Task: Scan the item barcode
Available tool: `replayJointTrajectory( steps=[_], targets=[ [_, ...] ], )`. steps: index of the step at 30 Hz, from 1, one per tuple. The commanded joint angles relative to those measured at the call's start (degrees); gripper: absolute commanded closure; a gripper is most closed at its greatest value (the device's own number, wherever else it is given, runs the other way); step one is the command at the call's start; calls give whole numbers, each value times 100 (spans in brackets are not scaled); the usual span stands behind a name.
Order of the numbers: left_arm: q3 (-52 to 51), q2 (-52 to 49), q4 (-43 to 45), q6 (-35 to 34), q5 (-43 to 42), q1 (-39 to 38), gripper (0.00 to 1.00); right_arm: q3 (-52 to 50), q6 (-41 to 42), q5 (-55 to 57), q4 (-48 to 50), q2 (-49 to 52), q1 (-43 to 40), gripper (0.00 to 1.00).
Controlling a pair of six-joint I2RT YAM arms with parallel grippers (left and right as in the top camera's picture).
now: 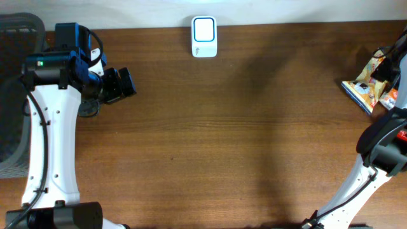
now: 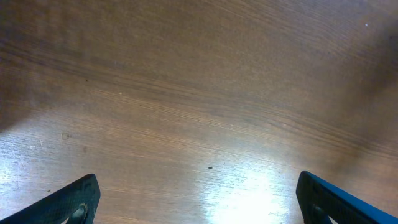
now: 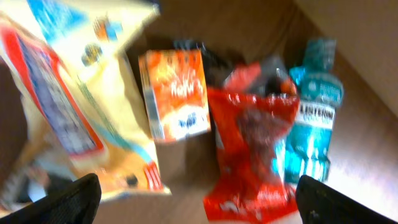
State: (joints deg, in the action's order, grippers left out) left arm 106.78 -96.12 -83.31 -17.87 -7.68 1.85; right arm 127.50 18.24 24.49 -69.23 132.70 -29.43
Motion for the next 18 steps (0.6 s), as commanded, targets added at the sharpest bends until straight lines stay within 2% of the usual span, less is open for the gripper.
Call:
replayJointTrajectory(
  steps=[1, 4, 6, 8, 11, 13, 14, 16, 17, 18],
  targets=[
    [13, -9, 7, -57, -39, 9, 1, -7, 76, -31, -409, -42, -22, 1],
    [13, -9, 7, -57, -39, 9, 1, -4, 238, -33, -785, -476, -11, 1],
    [13, -9, 7, -57, -39, 9, 1, -4, 549, -105, -990, -1163, 55, 1],
    [13, -9, 7, -57, -39, 9, 1, -4, 588, -634, -1209, -1851, 173, 0],
    [13, -9, 7, -57, -39, 9, 1, -11, 605, -752, -1799, -2479, 483, 9],
    [13, -9, 7, -57, -39, 9, 1, -22, 1019, -396, -2330, -2859, 887, 10],
    [13, -9, 7, -57, -39, 9, 1, -57, 1296, 74, -2583, -3150, 1355, 9],
    [13, -9, 7, -57, -39, 9, 1, -74, 1294, 223, -2684, -3434, 1858, 9],
    [13, -9, 7, -57, -39, 9, 1, -76, 1294, 343, -2741, -3635, 2177, 1],
    [13, -9, 7, -57, -39, 9, 1, -85, 1294, 448, -2798, -3825, 2452, 1]
  ],
)
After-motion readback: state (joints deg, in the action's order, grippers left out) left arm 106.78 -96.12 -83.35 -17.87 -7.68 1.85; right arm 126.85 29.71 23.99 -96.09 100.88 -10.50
